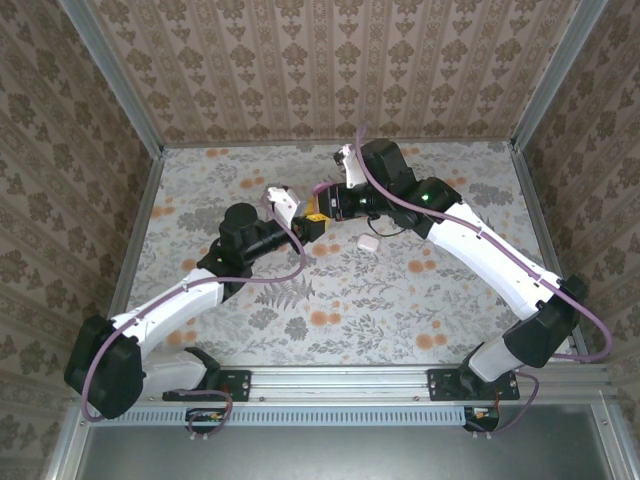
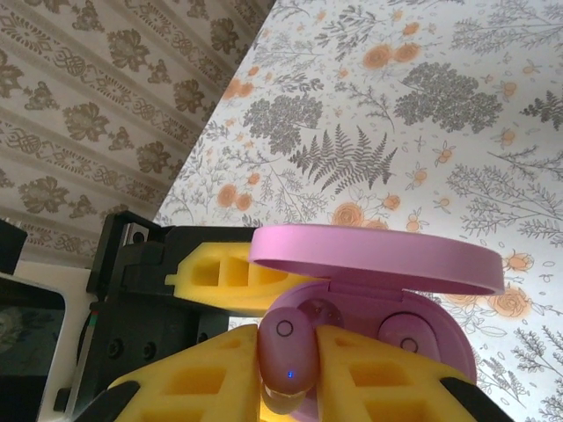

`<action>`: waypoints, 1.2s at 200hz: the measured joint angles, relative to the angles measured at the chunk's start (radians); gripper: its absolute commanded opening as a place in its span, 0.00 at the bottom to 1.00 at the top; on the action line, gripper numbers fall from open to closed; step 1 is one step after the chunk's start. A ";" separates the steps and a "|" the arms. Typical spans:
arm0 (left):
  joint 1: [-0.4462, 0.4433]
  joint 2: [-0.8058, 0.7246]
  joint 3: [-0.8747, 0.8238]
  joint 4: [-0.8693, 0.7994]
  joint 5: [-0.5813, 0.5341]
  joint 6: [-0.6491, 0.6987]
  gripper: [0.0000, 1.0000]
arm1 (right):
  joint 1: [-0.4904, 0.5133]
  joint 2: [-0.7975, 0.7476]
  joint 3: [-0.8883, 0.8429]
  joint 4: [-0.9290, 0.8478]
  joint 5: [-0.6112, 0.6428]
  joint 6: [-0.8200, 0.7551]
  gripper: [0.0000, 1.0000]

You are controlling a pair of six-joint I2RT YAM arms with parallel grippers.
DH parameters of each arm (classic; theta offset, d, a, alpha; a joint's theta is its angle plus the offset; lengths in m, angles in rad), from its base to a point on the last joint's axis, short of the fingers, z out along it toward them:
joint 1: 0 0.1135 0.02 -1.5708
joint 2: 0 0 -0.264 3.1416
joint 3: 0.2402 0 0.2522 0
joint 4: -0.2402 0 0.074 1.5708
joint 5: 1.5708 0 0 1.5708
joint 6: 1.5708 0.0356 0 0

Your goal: Insert the wireless bluetooth earbuds into the charging case

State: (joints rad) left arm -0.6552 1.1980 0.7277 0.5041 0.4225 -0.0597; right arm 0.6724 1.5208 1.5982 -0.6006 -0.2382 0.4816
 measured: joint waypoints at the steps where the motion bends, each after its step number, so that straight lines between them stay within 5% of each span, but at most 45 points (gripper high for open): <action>1: 0.000 0.000 0.000 0.000 0.000 0.000 0.33 | 0.000 0.000 0.000 0.000 0.000 0.000 0.23; 240: 0.000 0.005 0.004 0.006 0.000 -0.016 0.33 | 0.013 0.001 0.000 0.011 0.050 -0.012 0.24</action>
State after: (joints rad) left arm -0.6552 1.2026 0.7315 0.5106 0.4225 -0.0757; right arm 0.6857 1.5215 1.5978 -0.5900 -0.1879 0.4698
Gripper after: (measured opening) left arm 0.333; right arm 0.239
